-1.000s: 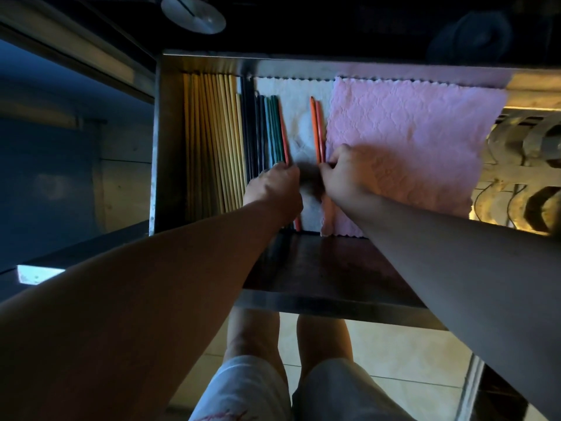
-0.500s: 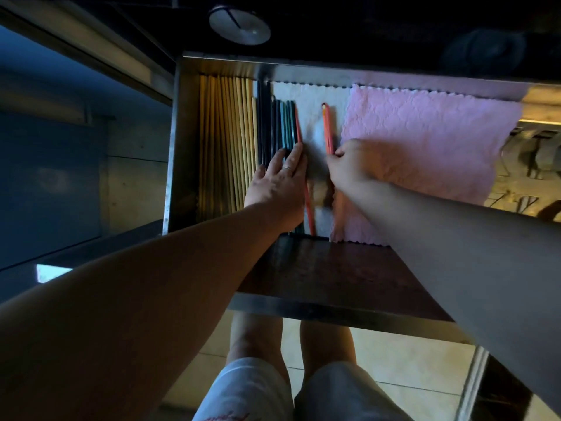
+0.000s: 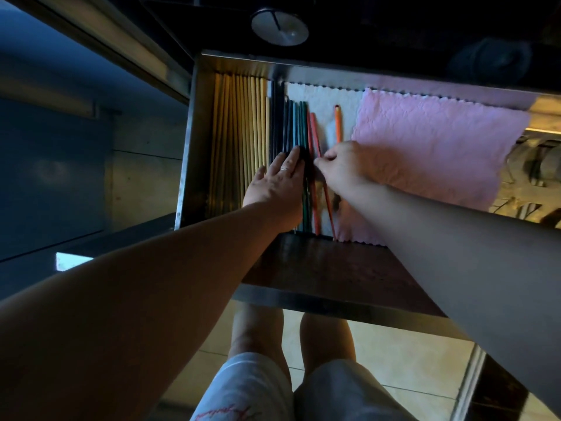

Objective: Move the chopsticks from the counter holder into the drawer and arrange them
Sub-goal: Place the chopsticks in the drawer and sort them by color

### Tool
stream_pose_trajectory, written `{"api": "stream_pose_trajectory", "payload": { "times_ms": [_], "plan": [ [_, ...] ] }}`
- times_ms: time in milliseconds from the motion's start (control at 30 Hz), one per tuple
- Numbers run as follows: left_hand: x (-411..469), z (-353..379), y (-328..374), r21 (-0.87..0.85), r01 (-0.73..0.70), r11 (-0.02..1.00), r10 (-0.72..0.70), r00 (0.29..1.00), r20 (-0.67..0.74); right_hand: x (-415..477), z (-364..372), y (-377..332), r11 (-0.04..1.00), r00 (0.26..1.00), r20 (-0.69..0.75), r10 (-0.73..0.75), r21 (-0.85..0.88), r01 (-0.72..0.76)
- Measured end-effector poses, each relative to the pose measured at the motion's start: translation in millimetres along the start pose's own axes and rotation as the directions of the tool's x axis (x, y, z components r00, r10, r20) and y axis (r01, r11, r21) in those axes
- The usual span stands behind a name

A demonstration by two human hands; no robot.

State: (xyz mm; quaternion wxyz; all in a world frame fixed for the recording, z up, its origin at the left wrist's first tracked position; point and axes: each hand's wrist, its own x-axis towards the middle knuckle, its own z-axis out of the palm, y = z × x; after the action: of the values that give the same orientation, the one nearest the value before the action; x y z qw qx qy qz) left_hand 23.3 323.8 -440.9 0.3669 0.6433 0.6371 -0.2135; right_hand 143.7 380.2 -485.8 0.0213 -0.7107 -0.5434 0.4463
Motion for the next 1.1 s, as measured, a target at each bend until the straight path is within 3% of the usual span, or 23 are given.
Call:
{"api": "stream_pose_trajectory", "payload": {
  "times_ms": [133, 200, 400, 633, 900, 1100],
  "plan": [
    [-1.9, -3.0, 0.4, 0.007, -0.034, 0.999, 0.034, 0.999, -0.013, -2.3, -5.0, 6.9, 0.999, 0.982, -0.187, -0.015, 0.026, 0.02],
    [-2.0, -3.7, 5.6, 0.027, -0.09, 0.996, 0.09, 0.996, 0.006, -4.7, -11.1, 11.8, 0.998, 0.977, -0.209, -0.029, -0.063, 0.016],
    [0.6, 3.3, 10.8, 0.144, -0.176, 0.974, 0.164, 0.982, 0.092, 0.0, -8.2, 16.6, 0.975, 0.997, -0.066, 0.041, -0.215, -0.054],
    [-0.9, -4.2, 10.4, 0.138, -0.14, 0.98, 0.131, 0.989, 0.07, 7.0, -8.6, 0.2, 0.98, 0.983, -0.051, 0.179, -0.074, -0.182],
    [-0.8, -0.7, 6.1, 0.122, -0.118, 0.985, 0.114, 0.993, 0.037, 15.9, -0.8, 1.7, 0.98, 0.98, -0.023, 0.198, -0.03, -0.198],
    [-1.5, -1.5, 3.1, 0.09, -0.096, 0.991, 0.096, 0.995, 0.01, 7.1, -8.2, 3.8, 0.993, 0.991, -0.065, 0.115, -0.024, -0.117]
  ]
}}
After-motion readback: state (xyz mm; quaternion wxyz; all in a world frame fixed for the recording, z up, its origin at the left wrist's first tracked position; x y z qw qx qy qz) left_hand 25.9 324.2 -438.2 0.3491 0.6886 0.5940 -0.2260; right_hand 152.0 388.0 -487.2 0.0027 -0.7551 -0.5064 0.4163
